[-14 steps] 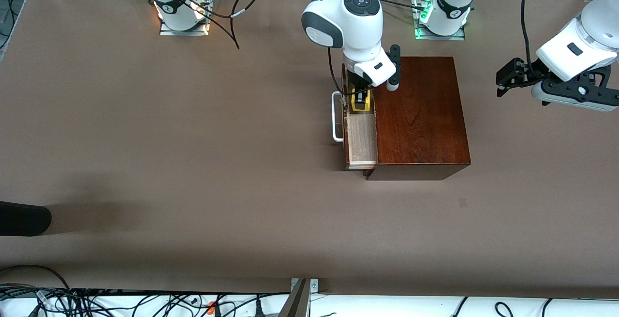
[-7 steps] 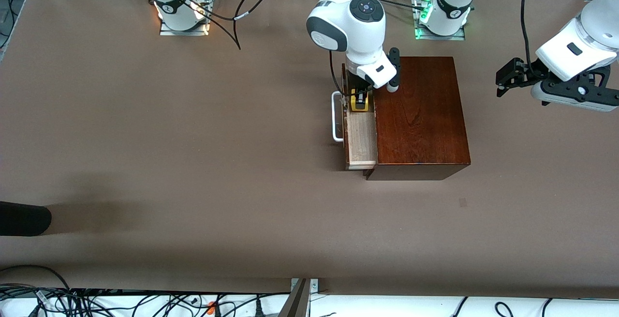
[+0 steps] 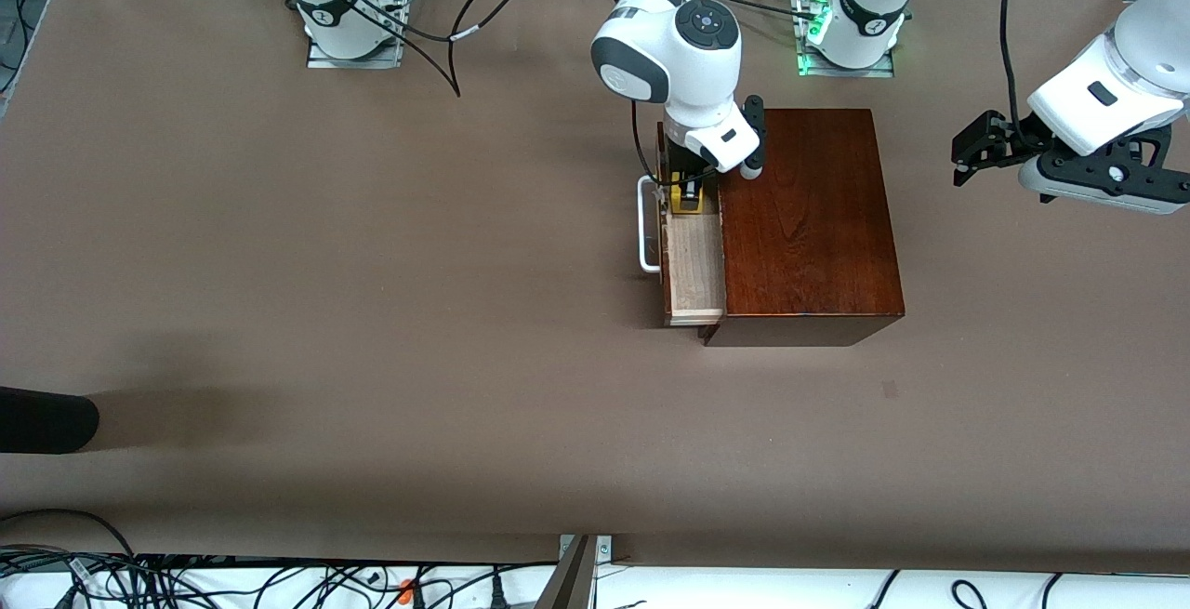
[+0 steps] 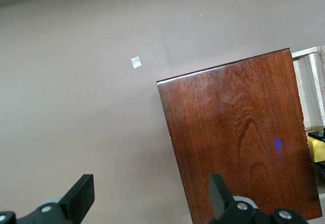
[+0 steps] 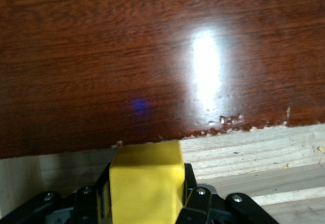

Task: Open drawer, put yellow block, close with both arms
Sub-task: 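Lower the cube into the open drawer and open the right gripper, then withdraw the right gripper while the left gripper moves toward the drawer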

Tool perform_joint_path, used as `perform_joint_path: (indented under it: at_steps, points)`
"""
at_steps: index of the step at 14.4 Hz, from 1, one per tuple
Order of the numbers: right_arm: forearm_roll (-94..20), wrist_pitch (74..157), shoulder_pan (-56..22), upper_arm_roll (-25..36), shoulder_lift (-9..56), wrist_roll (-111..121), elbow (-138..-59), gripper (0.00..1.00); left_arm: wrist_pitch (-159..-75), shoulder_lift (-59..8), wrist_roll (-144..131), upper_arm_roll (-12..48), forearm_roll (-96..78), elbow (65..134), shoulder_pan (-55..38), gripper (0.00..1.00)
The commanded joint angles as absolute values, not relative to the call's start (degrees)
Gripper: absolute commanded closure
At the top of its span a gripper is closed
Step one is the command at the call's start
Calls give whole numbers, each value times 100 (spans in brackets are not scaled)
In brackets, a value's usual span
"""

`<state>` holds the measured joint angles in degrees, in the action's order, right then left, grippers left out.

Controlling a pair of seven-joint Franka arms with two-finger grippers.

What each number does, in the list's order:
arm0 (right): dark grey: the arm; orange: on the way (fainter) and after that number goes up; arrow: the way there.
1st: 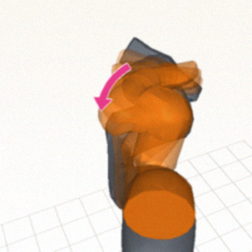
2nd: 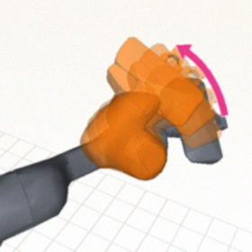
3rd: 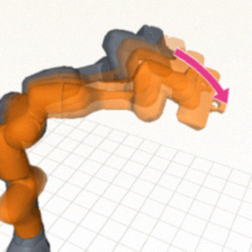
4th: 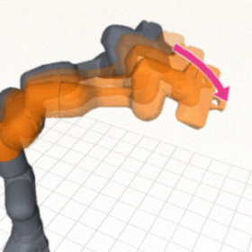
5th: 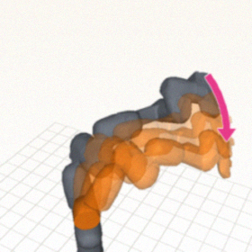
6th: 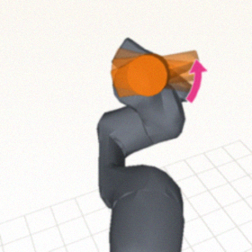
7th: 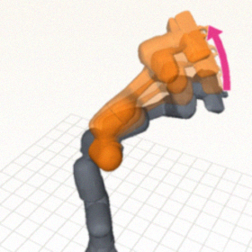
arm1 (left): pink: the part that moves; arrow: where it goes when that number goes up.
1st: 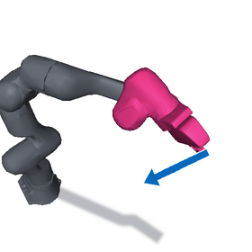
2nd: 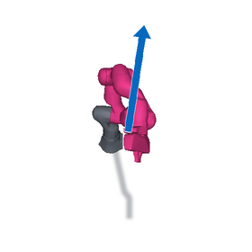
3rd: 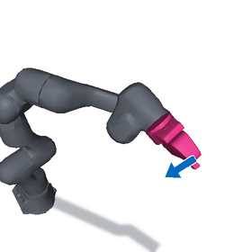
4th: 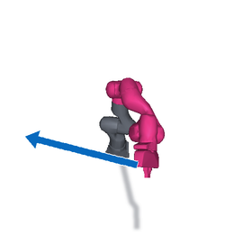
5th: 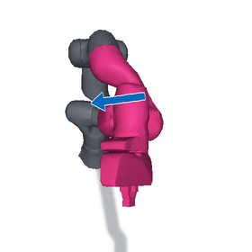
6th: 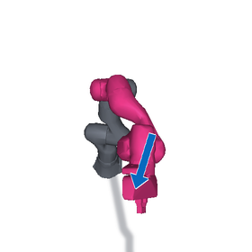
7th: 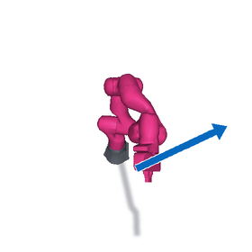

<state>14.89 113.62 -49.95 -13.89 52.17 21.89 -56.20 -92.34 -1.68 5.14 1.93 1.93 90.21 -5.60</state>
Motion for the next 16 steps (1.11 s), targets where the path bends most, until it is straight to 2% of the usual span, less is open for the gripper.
perform_joint_path:
  at_steps: [1,5,9,12,16]
  points:
    - [1608,11338,-5036,-1336,5177,2197,-5678,0,-9141,-237,510,202,158,8851,-571,0]
    - [1582,11207,-5027,-1336,5054,2171,-5660,0,-9141,-237,510,202,158,8851,-571,0]
    - [1259,10698,-4686,-1345,4353,2206,-5660,0,-9141,-237,536,202,158,8851,-580,0]
    - [766,10171,-4010,-1336,3466,2285,-5887,0,-9132,-237,545,211,158,8851,-580,0]
    - [520,10028,-2772,-1073,1999,2259,-6888,0,-9036,-237,554,290,132,8859,-580,0]
